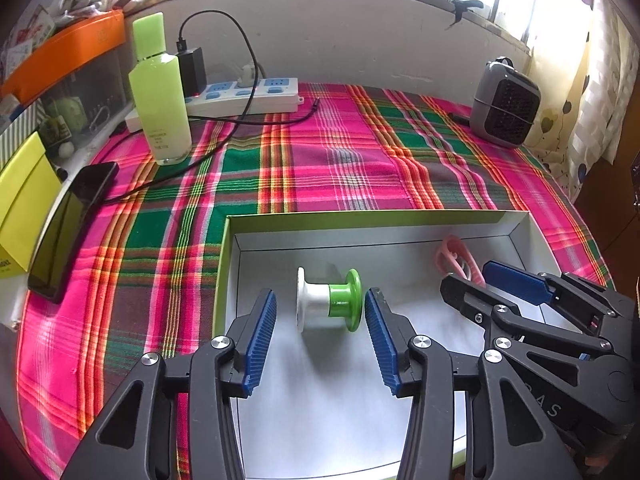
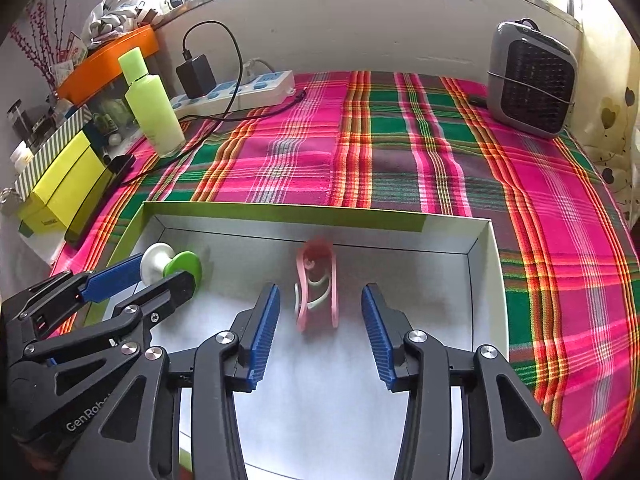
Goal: Organize objects
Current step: 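Open both tools to drop the spool and pink clip into the box, then withdraw both open tools from the box back toward the remaining items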
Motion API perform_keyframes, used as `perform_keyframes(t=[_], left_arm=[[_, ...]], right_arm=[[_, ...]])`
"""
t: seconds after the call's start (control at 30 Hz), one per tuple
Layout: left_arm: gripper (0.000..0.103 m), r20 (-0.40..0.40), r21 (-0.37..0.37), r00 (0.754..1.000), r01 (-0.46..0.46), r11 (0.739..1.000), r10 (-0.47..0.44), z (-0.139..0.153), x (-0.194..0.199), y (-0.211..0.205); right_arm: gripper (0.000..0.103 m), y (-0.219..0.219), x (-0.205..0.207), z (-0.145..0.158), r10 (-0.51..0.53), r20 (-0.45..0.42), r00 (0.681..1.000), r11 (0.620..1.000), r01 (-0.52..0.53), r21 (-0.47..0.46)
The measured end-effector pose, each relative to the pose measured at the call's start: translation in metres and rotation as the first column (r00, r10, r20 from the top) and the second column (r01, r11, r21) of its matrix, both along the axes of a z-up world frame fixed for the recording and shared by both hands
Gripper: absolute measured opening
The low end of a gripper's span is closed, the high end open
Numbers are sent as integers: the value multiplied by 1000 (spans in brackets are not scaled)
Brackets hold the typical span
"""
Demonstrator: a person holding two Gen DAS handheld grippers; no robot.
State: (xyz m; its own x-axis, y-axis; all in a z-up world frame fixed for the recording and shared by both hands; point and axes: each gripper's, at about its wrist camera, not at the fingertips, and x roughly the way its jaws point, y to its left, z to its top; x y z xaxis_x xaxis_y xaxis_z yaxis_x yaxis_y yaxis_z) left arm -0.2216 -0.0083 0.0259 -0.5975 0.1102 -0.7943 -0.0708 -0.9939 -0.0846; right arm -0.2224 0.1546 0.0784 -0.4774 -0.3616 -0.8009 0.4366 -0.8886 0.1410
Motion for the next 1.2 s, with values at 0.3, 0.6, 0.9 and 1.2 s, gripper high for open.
perform_keyframes(t=[0.3, 0.6, 0.9, 1.2], left_arm=[[48, -48, -16, 999, -1, 1000, 0, 13, 24, 1], [48, -72, 2, 997, -11, 1000, 11, 23, 51, -2], [48, -88, 5, 996, -22, 1000, 23, 27, 79, 0], [48, -117, 22, 992, -42, 999, 44, 30, 113, -3]], right_arm=[[44, 7, 19, 12, -16, -42, 999, 1000, 16, -5], [44, 15, 46, 22, -22, -73, 997, 1000, 21, -22], [44, 21, 77, 26, -20, -105, 994, 1000, 18, -19], [44, 31, 106, 29, -26, -140, 990, 999, 23, -22]])
